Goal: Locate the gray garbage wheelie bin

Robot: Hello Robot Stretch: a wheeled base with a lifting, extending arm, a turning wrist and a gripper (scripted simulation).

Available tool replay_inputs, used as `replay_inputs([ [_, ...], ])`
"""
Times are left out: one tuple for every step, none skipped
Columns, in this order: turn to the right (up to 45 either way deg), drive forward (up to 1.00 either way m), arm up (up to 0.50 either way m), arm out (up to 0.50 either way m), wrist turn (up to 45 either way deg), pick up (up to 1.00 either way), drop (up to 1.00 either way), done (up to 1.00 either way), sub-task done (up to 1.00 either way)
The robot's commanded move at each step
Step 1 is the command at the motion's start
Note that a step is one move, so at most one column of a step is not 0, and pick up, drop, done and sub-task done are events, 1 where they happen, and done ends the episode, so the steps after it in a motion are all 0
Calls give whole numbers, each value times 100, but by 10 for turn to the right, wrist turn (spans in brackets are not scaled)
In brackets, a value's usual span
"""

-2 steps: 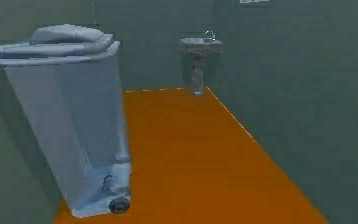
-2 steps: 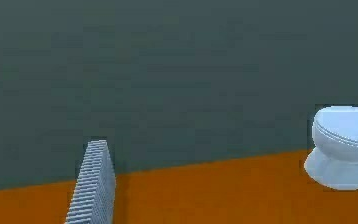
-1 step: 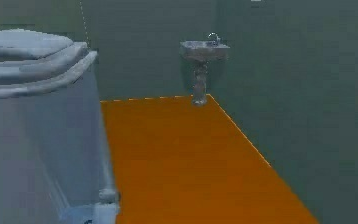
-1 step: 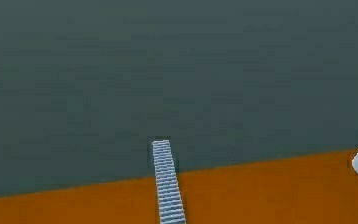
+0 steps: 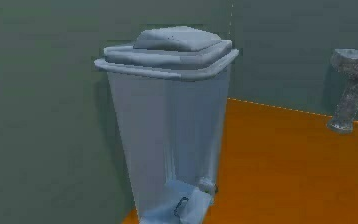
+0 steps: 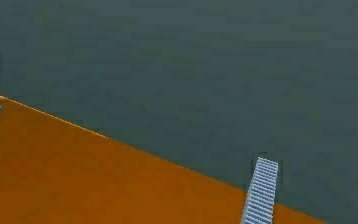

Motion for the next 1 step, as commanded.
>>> replay_inputs([
  [0, 0, 0, 0, 0, 0, 0, 100, 0],
])
